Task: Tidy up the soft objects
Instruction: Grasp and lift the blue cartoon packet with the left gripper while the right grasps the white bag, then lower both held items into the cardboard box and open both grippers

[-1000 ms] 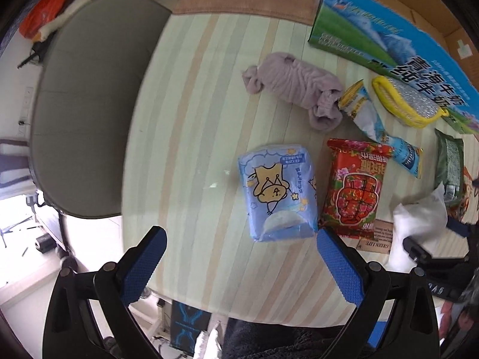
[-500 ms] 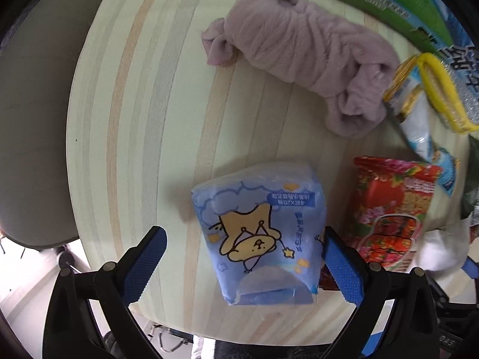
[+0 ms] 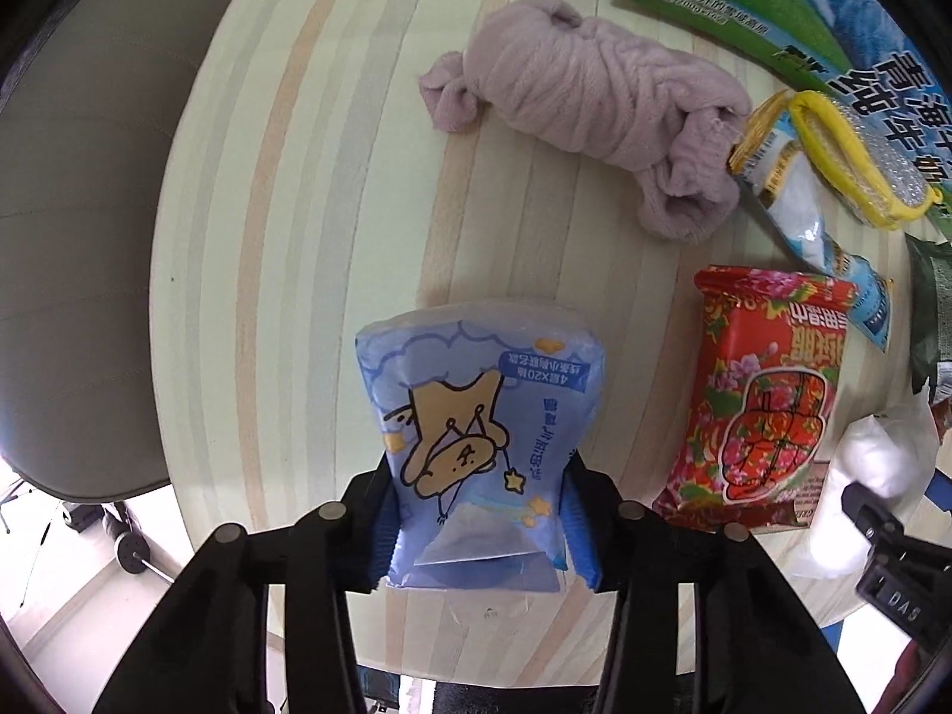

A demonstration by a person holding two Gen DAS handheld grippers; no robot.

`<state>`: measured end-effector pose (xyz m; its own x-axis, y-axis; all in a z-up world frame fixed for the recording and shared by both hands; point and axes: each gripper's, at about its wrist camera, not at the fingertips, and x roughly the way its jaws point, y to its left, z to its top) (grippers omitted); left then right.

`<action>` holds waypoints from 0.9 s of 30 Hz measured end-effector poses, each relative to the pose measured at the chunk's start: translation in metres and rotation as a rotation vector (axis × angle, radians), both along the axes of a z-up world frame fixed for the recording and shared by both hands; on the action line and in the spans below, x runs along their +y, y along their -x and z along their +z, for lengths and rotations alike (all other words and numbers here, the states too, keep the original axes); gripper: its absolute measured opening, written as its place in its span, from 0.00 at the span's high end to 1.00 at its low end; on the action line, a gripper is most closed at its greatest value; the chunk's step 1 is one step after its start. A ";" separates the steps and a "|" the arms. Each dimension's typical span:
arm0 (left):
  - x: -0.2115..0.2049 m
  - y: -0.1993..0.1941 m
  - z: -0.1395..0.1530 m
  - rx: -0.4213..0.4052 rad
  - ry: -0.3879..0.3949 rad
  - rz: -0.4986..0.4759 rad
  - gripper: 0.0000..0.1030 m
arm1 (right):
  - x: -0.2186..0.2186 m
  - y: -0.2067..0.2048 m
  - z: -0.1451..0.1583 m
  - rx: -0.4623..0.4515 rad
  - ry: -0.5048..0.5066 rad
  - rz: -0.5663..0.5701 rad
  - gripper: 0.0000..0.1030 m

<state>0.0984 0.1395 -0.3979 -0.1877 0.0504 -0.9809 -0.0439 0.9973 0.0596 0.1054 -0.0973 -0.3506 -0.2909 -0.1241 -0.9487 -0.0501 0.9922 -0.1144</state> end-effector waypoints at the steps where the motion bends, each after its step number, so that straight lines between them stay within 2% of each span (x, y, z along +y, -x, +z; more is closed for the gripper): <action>1: 0.001 0.005 0.005 -0.007 0.001 0.001 0.59 | 0.000 0.002 0.003 -0.007 -0.006 -0.021 0.22; 5: 0.007 0.018 0.030 -0.042 0.018 0.003 0.61 | -0.004 0.014 0.014 -0.024 -0.073 -0.143 0.26; 8: 0.008 0.031 0.055 -0.075 0.056 0.003 0.62 | 0.000 0.023 0.028 -0.067 -0.095 -0.178 0.26; 14: 0.005 0.034 0.133 -0.182 0.145 -0.023 0.63 | 0.014 0.033 0.076 -0.161 -0.171 -0.211 0.26; 16: -0.010 -0.004 0.171 -0.211 0.181 -0.042 0.63 | 0.019 0.028 0.096 -0.189 -0.189 -0.216 0.26; 17: -0.017 -0.011 0.190 -0.232 0.200 -0.064 0.63 | 0.016 0.018 0.107 -0.204 -0.204 -0.216 0.26; 18: -0.030 -0.049 0.200 -0.241 0.211 -0.079 0.63 | 0.012 0.012 0.124 -0.220 -0.216 -0.215 0.26; 22: -0.065 -0.107 0.251 -0.282 0.248 -0.172 0.63 | -0.015 -0.041 0.174 -0.292 -0.244 -0.206 0.26; 25: -0.101 -0.159 0.261 -0.285 0.234 -0.220 0.63 | -0.037 -0.085 0.204 -0.337 -0.230 -0.201 0.26; 27: -0.114 -0.196 0.259 -0.265 0.228 -0.218 0.62 | -0.049 -0.122 0.207 -0.347 -0.220 -0.200 0.26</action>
<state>0.2940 0.0251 -0.1393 0.0644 -0.1632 -0.9845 0.1862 0.9712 -0.1488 0.2272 -0.1461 -0.1440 0.0508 0.1179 -0.9917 0.1492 0.9810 0.1243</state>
